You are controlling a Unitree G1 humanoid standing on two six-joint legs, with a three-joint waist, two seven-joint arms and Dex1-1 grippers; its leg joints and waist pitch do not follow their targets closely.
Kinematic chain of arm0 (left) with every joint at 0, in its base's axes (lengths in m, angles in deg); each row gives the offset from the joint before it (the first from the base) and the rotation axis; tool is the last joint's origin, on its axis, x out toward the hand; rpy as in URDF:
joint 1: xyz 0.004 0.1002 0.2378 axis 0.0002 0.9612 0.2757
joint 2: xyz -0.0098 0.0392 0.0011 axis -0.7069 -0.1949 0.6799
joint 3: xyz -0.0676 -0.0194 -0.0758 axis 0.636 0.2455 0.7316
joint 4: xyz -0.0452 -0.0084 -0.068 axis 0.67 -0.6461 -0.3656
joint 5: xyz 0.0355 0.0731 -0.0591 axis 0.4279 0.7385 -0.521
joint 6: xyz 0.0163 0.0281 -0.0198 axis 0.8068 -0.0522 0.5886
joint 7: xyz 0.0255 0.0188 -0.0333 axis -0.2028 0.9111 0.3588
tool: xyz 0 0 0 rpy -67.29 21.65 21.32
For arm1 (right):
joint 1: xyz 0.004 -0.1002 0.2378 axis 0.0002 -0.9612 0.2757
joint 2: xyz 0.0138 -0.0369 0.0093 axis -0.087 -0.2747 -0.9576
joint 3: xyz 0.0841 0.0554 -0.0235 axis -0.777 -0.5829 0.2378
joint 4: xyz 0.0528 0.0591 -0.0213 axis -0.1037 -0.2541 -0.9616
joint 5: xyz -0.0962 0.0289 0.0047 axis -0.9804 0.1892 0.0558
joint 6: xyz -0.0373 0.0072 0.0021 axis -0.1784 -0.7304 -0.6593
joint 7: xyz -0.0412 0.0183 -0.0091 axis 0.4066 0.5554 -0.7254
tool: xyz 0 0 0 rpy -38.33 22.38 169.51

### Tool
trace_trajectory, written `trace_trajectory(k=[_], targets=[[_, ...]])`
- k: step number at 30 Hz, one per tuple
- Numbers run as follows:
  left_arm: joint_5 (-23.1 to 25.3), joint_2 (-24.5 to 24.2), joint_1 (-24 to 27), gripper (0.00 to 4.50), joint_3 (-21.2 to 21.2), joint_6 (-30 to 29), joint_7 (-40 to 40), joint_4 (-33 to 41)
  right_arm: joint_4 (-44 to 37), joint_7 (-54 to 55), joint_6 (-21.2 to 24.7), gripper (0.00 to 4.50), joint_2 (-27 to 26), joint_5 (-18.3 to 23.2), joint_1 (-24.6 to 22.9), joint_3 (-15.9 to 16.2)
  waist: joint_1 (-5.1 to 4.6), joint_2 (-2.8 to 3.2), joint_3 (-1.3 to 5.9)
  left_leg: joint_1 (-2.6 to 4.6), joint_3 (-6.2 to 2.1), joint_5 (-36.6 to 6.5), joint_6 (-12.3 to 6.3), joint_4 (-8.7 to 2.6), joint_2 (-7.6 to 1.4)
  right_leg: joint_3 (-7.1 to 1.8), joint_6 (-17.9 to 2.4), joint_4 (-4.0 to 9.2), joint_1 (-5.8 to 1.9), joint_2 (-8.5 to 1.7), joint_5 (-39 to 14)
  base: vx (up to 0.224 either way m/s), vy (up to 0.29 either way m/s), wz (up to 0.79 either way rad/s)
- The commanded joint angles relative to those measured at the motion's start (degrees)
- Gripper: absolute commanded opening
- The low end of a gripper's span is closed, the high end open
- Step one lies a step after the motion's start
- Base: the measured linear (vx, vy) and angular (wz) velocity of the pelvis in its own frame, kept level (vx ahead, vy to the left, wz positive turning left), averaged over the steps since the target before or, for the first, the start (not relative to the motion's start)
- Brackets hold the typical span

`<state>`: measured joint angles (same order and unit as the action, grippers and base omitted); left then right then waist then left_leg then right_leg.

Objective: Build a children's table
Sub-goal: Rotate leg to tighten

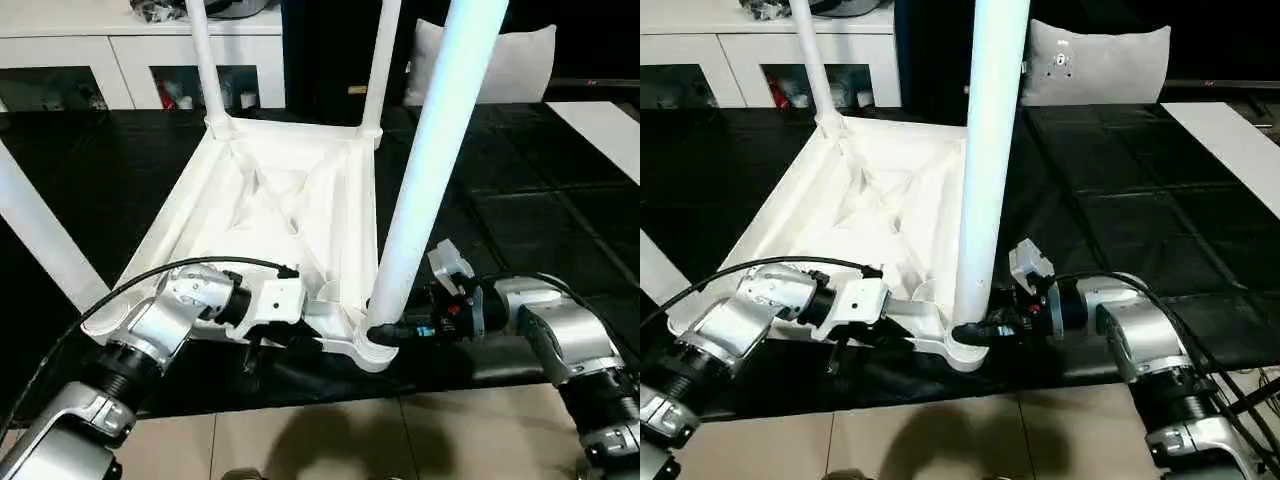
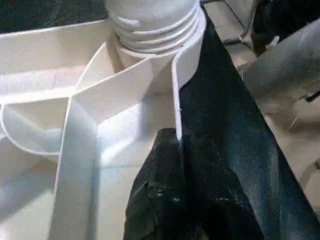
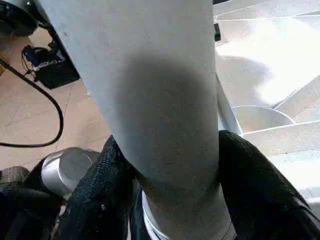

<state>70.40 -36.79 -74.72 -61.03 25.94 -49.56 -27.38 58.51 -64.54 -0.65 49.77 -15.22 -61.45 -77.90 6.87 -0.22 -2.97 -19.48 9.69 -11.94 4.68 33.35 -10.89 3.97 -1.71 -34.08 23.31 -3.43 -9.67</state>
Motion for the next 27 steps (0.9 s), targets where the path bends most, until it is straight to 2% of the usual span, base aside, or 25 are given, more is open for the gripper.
trace_trajectory(k=[1, 3, 4, 5, 6, 7, 8, 9, 10, 13, 14, 15, 16, 18, 19, 21, 22, 23, 25, 27], targets=[[-0.55, 1.85, 1.84, 0.00, -1.03, -4.86, 1.46, 2.86, -0.54, 6.30, 2.58, 2.09, -2.56, 0.14, -0.13, -0.79, -0.14, -0.38, 3.32, -0.39, -0.20, -6.22, -3.33, -3.57, -2.38, -2.82, -10.29, 3.76, -3.26, -4.65, -15.35, 0.000, 0.000, 0.00], [-1.79, 4.34, 2.45, 0.00, 0.75, -11.10, 5.76, 5.03, 1.53, 15.58, 3.44, 2.09, -5.68, -2.12, 1.48, -2.64, -0.62, -0.37, 3.11, -0.38, -0.24, -7.34, -2.52, -3.74, -2.37, -2.84, -10.03, 3.94, -3.13, -4.70, -17.62, 0.000, 0.000, 0.00], [-1.97, 5.15, 2.58, 0.00, 1.22, -12.98, 7.23, 5.66, 2.07, 18.47, 3.93, 2.09, -6.69, -2.69, 1.97, -3.30, -1.35, -0.57, 2.66, -0.42, -0.43, -9.59, -1.47, -3.95, -1.85, -2.54, -8.09, 4.76, -3.08, -4.66, -24.46, 0.000, 0.000, 0.00], [-1.87, 5.58, 2.57, 0.00, 1.38, -13.65, 8.03, 5.83, 2.26, 19.82, 4.39, 2.09, -7.28, -2.71, 2.19, -3.71, -1.60, -0.63, 2.56, -0.31, -0.50, -10.41, -1.33, -3.97, -1.68, -2.45, -7.03, 5.18, -3.02, -4.67, -27.47, 0.000, 0.000, 0.00], [-1.37, 7.73, 2.55, 0.00, 2.12, -16.91, 12.01, 6.69, 3.12, 26.53, 6.81, 2.08, -10.27, -2.68, 3.27, -5.83, -2.34, -0.57, 2.31, -0.58, -0.72, -11.43, -0.98, -4.11, -1.59, -2.34, -5.29, 5.54, -3.13, -4.73, -31.70, 0.000, 0.000, 0.00], [-0.45, 9.80, 2.27, 0.00, 2.61, -18.45, 15.73, 6.71, 3.57, 32.07, 7.76, 2.07, -12.73, -3.57, 3.83, -6.80, -2.61, -0.60, 2.26, -0.53, -0.80, -11.93, -0.75, -4.15, -1.59, -2.28, -4.53, 5.80, -3.00, -4.72, -33.15, 0.000, 0.000, 0.00], [-0.45, 9.80, 2.27, 0.00, 2.61, -18.45, 15.73, 6.71, 3.57, 32.07, 7.76, 2.05, -12.73, -3.57, 3.83, -6.80, -3.40, -0.68, 2.24, -0.43, -0.94, -12.81, -0.26, -4.02, -1.34, -2.01, -3.21, 6.20, -2.79, -4.63, -35.44, 0.000, 0.000, 0.00], [0.42, 11.34, 2.00, 0.00, 3.01, -19.63, 18.50, 6.65, 3.80, 35.65, 7.88, 2.05, -14.20, -4.62, 4.06, -7.03, -3.67, -0.69, 2.25, -0.40, -1.03, -13.23, -0.40, -3.97, -1.23, -1.92, -2.61, 6.50, -2.79, -4.68, -36.48, 0.000, 0.000, 0.00], [1.02, 12.52, 1.62, 0.00, 3.32, -20.35, 20.58, 6.21, 3.98, 37.91, 7.43, 2.05, -15.33, -5.14, 4.14, -7.23, -4.49, -0.78, 2.40, -0.62, -1.10, -13.37, -1.08, -3.96, -1.21, -1.86, -2.26, 6.61, -2.84, -4.61, -35.75, 0.000, 0.000, 0.00], [3.21, 17.55, -0.06, 0.00, 4.98, -23.71, 29.58, 4.37, 5.10, 45.64, 5.22, 2.05, -19.69, -6.93, 4.46, -7.95, -5.07, -0.74, 2.44, -0.20, -0.82, -13.24, -1.66, -3.82, -1.32, -2.03, -3.34, 6.66, -2.25, -4.41, -33.51, 0.000, 0.000, 0.00], [3.71, 18.49, -0.56, 0.00, 5.13, -24.09, 31.26, 3.81, 5.45, 47.37, 4.31, 2.05, -20.85, -6.96, 4.50, -8.58, -4.89, -0.53, 2.47, -0.13, -0.77, -12.84, -2.09, -3.73, -1.15, -2.05, -3.55, 6.71, -2.30, -4.48, -33.31, 0.000, 0.000, 0.00], [4.30, 19.02, -1.06, 0.00, 5.07, -23.67, 32.44, 3.10, 5.62, 48.07, 3.68, 2.05, -21.73, -6.65, 4.49, -9.01, -4.89, -0.61, 2.54, -0.21, -0.69, -12.44, -2.32, -3.77, -1.17, -2.14, -3.68, 6.65, -2.34, -4.41, -32.68, 0.000, 0.000, 0.00], [4.47, 19.09, -1.19, 0.00, 5.02, -23.51, 32.66, 2.91, 5.63, 48.15, 3.49, 2.39, -21.89, -6.57, 4.49, -9.09, -4.67, -0.37, 2.60, -0.07, -0.68, -12.02, -2.65, -3.82, -1.30, -2.25, -4.09, 6.55, -2.21, -4.33, -31.01, 0.000, 0.000, 0.00], [5.48, 19.00, -1.68, 0.00, 4.70, -22.44, 33.25, 2.13, 4.93, 48.63, 2.78, 2.72, -22.78, -6.14, 4.23, -9.90, -4.36, -0.44, 2.93, -0.38, -0.62, -9.88, -3.38, -3.98, -1.56, -2.47, -6.02, 5.73, -2.68, -4.23, -24.17, 0.000, 0.000, 0.00], [5.73, 18.68, -1.73, 0.00, 4.76, -22.23, 33.40, 1.95, 4.12, 48.26, 2.63, 2.75, -22.86, -5.66, 3.93, -10.18, -4.28, -0.28, 3.03, -0.43, -0.58, -8.81, -3.60, -3.98, -1.65, -2.56, -7.20, 5.35, -2.87, -4.25, -20.84, 0.000, 0.000, 0.00], [6.09, 17.80, -1.74, 0.00, 4.62, -21.16, 33.08, 1.65, 2.89, 47.15, 2.47, 2.91, -22.49, -4.89, 3.38, -10.36, -4.22, -0.33, 3.05, -0.43, -0.47, -8.17, -3.93, -3.90, -1.66, -2.62, -8.21, 5.11, -2.95, -4.27, -18.76, 0.000, 0.000, 0.00], [6.40, 17.46, -1.69, 0.00, 4.52, -20.71, 32.91, 1.64, 2.54, 46.93, 2.40, 2.91, -22.39, -4.80, 3.19, -10.40, -4.02, -0.36, 3.21, -0.63, -0.43, -6.68, -4.32, -3.81, -1.62, -2.66, -8.92, 4.84, -3.28, -4.35, -16.40, 0.000, 0.000, 0.00], [6.46, 16.85, -1.55, 0.00, 4.79, -20.64, 32.47, 1.53, 1.98, 45.50, 1.69, 3.14, -21.30, -5.08, 2.58, -10.07, -3.95, -0.24, 3.20, -0.67, -0.43, -6.21, -4.36, -3.80, -1.63, -2.68, -9.14, 4.70, -3.33, -4.35, -15.61, 0.000, 0.000, 0.00], [6.44, 15.99, -1.40, 0.00, 4.92, -21.13, 31.68, 1.65, 1.39, 43.01, 0.38, 3.20, -19.61, -5.07, 1.71, -9.77, -3.70, -0.46, 3.16, -0.68, -0.33, -5.93, -4.76, -3.78, -1.67, -2.67, -9.58, 4.64, -3.42, -4.44, -15.32, 0.000, 0.000, 0.00], [6.43, 14.94, -1.28, 0.00, 4.51, -20.99, 30.38, 1.91, 0.95, 40.11, -0.60, 3.44, -18.08, -3.96, 1.01, -10.18, -3.52, -0.38, 3.10, -0.62, -0.27, -5.89, -4.91, -3.76, -1.71, -2.72, -9.55, 4.71, -3.35, -4.42, -15.48, 0.000, 0.000, 0.00]])
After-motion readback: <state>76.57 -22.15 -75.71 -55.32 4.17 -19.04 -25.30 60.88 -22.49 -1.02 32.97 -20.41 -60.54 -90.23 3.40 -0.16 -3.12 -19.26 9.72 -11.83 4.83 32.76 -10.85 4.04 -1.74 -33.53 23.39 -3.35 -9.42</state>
